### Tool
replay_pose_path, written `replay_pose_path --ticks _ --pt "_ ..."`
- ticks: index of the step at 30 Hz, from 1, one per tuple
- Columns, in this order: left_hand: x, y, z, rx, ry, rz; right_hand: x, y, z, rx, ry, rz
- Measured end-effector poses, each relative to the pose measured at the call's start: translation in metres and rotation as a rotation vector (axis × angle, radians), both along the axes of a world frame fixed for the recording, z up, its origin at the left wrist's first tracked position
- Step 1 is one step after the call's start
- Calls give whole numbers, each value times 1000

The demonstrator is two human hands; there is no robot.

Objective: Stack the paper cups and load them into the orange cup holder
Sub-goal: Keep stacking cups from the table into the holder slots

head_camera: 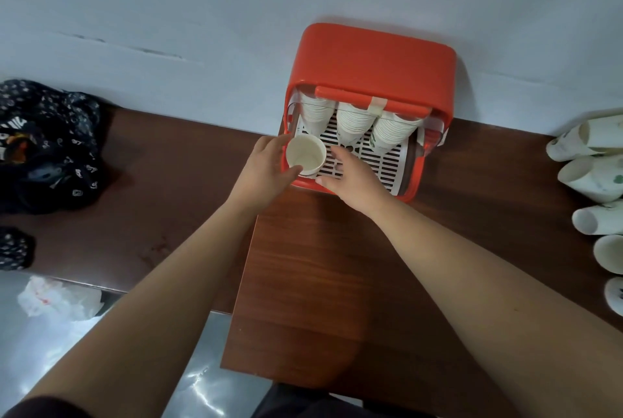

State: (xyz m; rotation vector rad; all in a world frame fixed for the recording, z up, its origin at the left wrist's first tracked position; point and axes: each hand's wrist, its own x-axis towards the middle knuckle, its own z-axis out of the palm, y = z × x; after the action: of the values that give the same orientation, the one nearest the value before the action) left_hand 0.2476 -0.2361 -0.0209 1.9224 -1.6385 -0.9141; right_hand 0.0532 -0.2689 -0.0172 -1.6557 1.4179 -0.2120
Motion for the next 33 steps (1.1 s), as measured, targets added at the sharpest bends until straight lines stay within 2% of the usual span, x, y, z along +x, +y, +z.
replay_pose_path --ticks 3,5,8,12,14,17,21,25,28,30,33 --pt "-12 15 14 -60 26 88 -31 12 21 -17 -5 -47" --pt "-30 30 25 -66 75 64 -65 26 32 -19 7 -4" --pt "-73 46 35 -15 161 -112 -133 39 38 27 75 23" --pt "-160 40 41 62 219 -363 -225 29 42 -20 202 -106" --pt "-207 24 43 46 199 -409 -265 15 44 -76 238 -171" --pt "-275 -14 38 -27 125 -332 -317 -8 42 -181 277 -252" --pt "-337 -76 28 -22 -63 -121 -365 -40 35 -247 356 -398" --pt "-354 -127 7 108 -254 47 -393 -57 21 -379 459 -461" --pt "-358 -150 -10 176 -291 118 -409 -70 16 -470 436 -638" --pt "-364 -157 -23 165 -324 126 -414 -83 17 -438 417 -738" --pt "-371 -161 -36 152 -422 106 -415 -97 17 -395 455 -767"
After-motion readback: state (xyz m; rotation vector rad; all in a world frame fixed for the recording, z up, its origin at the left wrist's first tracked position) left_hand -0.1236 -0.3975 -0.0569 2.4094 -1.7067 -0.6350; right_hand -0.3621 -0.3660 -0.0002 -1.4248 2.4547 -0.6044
